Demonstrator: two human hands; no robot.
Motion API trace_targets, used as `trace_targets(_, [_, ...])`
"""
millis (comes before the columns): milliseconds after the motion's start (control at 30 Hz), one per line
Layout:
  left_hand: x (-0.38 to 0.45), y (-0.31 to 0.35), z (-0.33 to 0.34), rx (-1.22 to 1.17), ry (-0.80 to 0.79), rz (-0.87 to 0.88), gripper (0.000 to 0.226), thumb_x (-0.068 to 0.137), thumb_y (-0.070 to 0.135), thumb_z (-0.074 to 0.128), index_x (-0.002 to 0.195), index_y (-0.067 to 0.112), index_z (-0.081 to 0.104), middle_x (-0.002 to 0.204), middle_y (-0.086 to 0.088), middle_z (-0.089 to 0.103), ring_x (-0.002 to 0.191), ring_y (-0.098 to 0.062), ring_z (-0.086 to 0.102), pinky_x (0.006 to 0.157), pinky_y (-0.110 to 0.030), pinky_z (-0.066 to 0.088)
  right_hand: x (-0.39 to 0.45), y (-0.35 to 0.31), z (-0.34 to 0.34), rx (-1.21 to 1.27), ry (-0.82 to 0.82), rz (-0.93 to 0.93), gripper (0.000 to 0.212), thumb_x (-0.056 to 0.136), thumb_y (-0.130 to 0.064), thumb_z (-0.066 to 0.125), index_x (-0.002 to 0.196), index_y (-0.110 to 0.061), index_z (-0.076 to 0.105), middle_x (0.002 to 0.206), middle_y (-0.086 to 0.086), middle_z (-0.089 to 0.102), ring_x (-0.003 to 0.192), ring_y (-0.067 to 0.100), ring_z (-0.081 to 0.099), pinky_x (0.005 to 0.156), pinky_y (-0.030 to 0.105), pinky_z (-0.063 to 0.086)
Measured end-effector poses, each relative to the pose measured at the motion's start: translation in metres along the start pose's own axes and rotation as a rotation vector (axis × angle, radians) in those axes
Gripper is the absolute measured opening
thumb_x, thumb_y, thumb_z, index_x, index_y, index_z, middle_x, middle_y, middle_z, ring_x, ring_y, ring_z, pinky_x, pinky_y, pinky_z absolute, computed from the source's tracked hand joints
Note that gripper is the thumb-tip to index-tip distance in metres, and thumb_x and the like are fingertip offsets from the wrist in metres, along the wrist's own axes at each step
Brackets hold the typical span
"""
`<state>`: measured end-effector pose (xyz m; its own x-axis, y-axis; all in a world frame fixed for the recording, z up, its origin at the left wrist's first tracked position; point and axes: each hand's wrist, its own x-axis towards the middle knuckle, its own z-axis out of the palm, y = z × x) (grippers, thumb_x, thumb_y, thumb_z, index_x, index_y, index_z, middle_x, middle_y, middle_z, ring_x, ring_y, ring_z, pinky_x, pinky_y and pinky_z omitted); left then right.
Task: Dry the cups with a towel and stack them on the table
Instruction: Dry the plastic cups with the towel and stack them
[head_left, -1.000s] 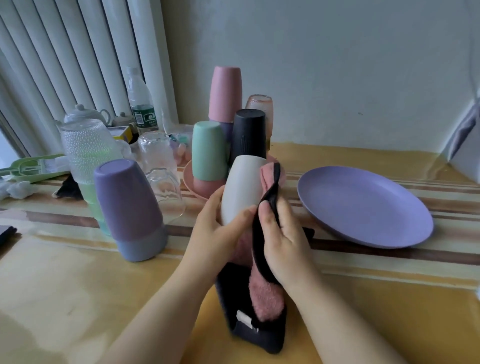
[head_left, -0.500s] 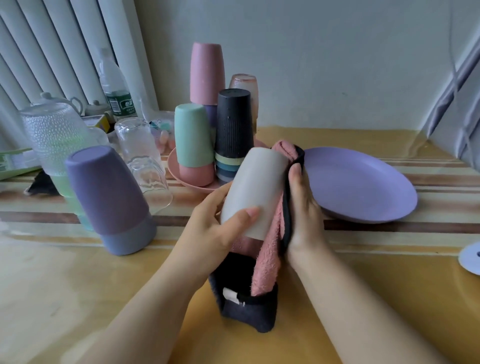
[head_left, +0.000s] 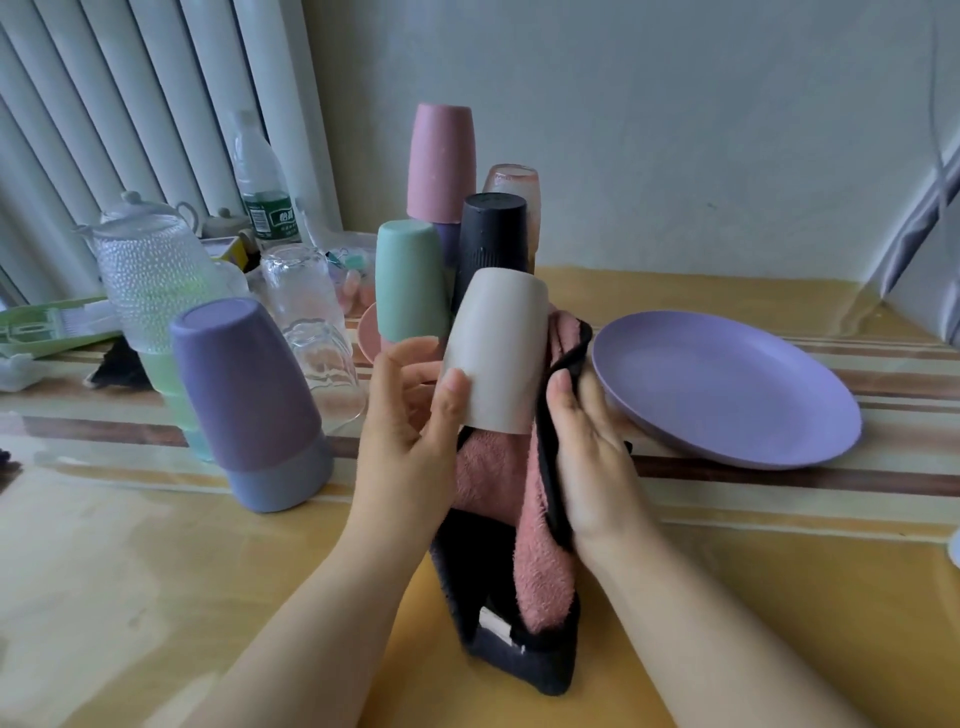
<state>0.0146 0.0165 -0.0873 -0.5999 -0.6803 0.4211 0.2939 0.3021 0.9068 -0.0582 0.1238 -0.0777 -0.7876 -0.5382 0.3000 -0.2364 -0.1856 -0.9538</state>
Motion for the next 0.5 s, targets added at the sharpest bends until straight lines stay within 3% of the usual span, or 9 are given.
trace_targets(100, [-0.002, 0.004, 0.001, 0.139, 0.004, 0.017, 0.018, 0.092, 0.048, 0.051, 0.107, 0.039, 0.052, 0.095, 0.019, 0.062, 0.084, 0.005, 0.059, 0.070, -0.007, 0.042, 0.000, 0.006, 0.004, -0.002, -0.065, -0.030, 0.036, 0.101, -0.026, 0.035, 0.123, -0.054, 0.029, 0.123, -0.045, 0.034, 0.111, -0.035, 0.030, 0.092, -0.006, 0.024])
trace_targets(167, [-0.002, 0.006, -0.001, 0.161, 0.001, -0.072, 0.040, 0.082, 0.061, 0.058, 0.114, 0.041, 0.046, 0.102, 0.026, 0.057, 0.092, 0.010, 0.057, 0.072, -0.007, 0.044, -0.003, 0.009, 0.012, -0.058, -0.121, -0.066, 0.041, 0.102, -0.022, 0.035, 0.135, -0.045, 0.027, 0.134, -0.036, 0.034, 0.123, -0.026, 0.028, 0.099, -0.001, 0.023])
trace_targets(267, [-0.002, 0.006, -0.002, 0.155, -0.036, -0.133, 0.057, 0.068, 0.062, 0.059, 0.119, 0.039, 0.046, 0.105, 0.023, 0.059, 0.094, 0.010, 0.058, 0.075, -0.015, 0.048, -0.008, 0.011, 0.021, -0.125, -0.164, -0.128, 0.040, 0.099, -0.025, 0.035, 0.132, -0.045, 0.025, 0.137, -0.033, 0.030, 0.128, -0.022, 0.026, 0.100, -0.001, 0.021])
trace_targets(333, [-0.003, 0.006, 0.000, 0.128, -0.096, -0.127, 0.057, 0.073, 0.056, 0.059, 0.123, 0.031, 0.051, 0.107, 0.019, 0.063, 0.096, 0.010, 0.059, 0.078, -0.014, 0.048, -0.006, 0.009, 0.020, -0.130, -0.115, -0.120, 0.041, 0.095, -0.031, 0.033, 0.129, -0.049, 0.021, 0.140, -0.031, 0.027, 0.130, -0.021, 0.024, 0.101, 0.000, 0.020])
trace_targets(400, [-0.005, 0.005, 0.003, 0.089, -0.177, -0.113, 0.050, 0.082, 0.052, 0.064, 0.124, 0.028, 0.054, 0.105, 0.019, 0.066, 0.097, 0.010, 0.060, 0.079, -0.009, 0.046, -0.002, 0.005, 0.015, -0.127, -0.033, -0.120, 0.038, 0.099, -0.029, 0.033, 0.126, -0.052, 0.017, 0.137, -0.035, 0.022, 0.122, -0.030, 0.021, 0.097, -0.005, 0.019])
trace_targets(500, [-0.009, 0.006, 0.005, 0.045, -0.324, -0.115, 0.037, 0.083, 0.043, 0.061, 0.119, 0.036, 0.056, 0.111, 0.021, 0.067, 0.106, 0.004, 0.060, 0.087, -0.014, 0.047, 0.004, 0.000, 0.000, -0.094, 0.088, -0.134, 0.041, 0.101, -0.024, 0.029, 0.134, -0.043, 0.014, 0.135, -0.039, 0.016, 0.115, -0.036, 0.019, 0.094, -0.008, 0.016])
